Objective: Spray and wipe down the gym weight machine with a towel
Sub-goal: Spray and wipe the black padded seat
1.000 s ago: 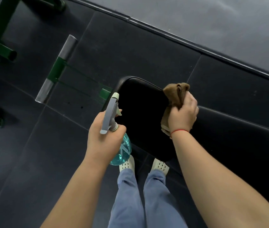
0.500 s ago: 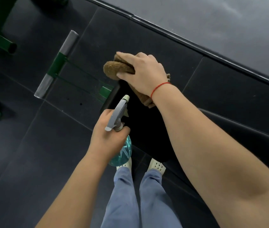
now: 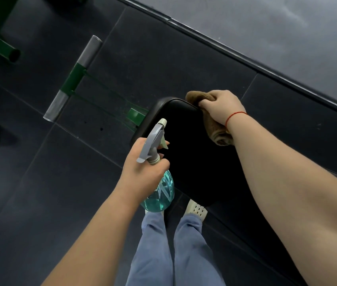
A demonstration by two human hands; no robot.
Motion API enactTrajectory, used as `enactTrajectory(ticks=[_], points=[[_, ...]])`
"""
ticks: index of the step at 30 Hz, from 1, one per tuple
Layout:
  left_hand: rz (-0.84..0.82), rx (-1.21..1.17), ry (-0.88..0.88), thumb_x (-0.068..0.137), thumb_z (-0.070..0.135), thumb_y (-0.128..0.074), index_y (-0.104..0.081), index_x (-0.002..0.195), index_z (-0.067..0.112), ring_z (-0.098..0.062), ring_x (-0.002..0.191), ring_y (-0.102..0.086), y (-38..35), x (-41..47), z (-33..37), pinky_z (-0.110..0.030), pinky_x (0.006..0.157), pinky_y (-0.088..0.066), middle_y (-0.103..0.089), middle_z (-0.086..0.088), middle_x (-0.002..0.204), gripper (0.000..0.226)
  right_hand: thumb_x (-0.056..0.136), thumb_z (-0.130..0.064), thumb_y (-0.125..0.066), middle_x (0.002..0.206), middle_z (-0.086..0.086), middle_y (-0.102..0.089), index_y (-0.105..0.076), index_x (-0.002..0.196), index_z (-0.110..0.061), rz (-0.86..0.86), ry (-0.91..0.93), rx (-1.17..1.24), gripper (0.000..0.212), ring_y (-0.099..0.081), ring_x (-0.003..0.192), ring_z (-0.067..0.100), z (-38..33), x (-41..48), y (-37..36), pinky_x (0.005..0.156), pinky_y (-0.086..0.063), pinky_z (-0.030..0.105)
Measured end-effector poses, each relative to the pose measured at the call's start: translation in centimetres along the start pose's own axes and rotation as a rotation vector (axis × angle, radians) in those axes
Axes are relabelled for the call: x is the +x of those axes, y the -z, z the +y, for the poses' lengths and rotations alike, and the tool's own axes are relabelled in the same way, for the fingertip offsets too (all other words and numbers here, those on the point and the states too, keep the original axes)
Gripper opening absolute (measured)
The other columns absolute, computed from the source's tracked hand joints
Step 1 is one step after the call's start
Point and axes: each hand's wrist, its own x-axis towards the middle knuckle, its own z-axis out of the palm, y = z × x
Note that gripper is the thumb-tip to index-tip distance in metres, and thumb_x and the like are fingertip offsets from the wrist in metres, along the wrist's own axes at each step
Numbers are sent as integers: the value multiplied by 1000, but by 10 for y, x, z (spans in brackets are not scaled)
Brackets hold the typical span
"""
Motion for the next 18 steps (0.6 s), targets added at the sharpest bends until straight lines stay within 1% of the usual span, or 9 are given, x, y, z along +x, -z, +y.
enactTrajectory(ticks=[1,3,5,7,10,11,13,15,18], points=[[-4,-7,-3,82,-6,-63,-60,107,9,-12,68,-46,0,0,1,-17,55,-42,-58,-24,94,29,98,-43,-55,106,-8,-66,-67,122,-33,9,61,-20,28,-57,94,16,-8,0,0,76,-41,30],[-2,-5,4,82,-6,-63,-59,109,7,-9,60,-39,-2,0,1,-17,52,-39,-48,-11,77,30,98,-44,-57,110,-10,-66,-66,124,-34,46,218,11,30,-57,98,14,-31,-1,-2,83,-41,29],[17,9,23,82,-5,-64,-55,104,8,-6,52,-35,-3,0,-1,-15,47,-35,-41,1,70,26,96,-46,-58,111,-12,-67,-65,126,-35,76,350,31,33,-58,100,12,-54,-3,-8,85,-44,28],[27,18,39,83,-4,-64,-51,98,11,-5,48,-35,-4,1,-1,-14,45,-33,-38,4,68,25,95,-47,-58,109,-13,-66,-65,126,-36,87,392,16,34,-58,99,11,-65,-3,-13,84,-46,28],[21,24,45,83,-3,-63,-56,109,8,-6,50,-33,-5,1,-1,-17,46,-34,-38,4,69,29,96,-42,-58,103,-11,-68,-67,121,-30,71,311,126,29,-60,96,9,-56,1,-15,83,-49,27],[21,20,41,83,-3,-63,-58,112,8,-7,52,-33,-5,1,-1,-17,47,-34,-39,4,70,31,96,-41,-58,101,-12,-68,-68,119,-30,76,283,152,28,-60,95,9,-49,2,-15,81,-49,26],[20,19,30,83,-4,-63,-59,113,7,-7,54,-35,-6,0,0,-16,48,-35,-41,2,72,33,96,-40,-57,100,-12,-67,-68,119,-30,95,239,161,28,-60,95,10,-37,3,-16,76,-45,26],[20,20,19,83,-5,-62,-60,112,9,-6,54,-38,-7,-2,2,-14,47,-37,-45,-1,74,33,96,-40,-56,103,-10,-67,-68,120,-30,98,197,151,29,-59,96,12,-24,3,-17,77,-43,28],[29,29,9,82,-6,-63,-61,110,13,-9,64,-46,-8,-2,4,-14,50,-39,-51,-5,81,34,97,-38,-53,106,-7,-67,-66,121,-31,87,125,132,28,-59,98,16,3,2,-15,81,-44,32]])
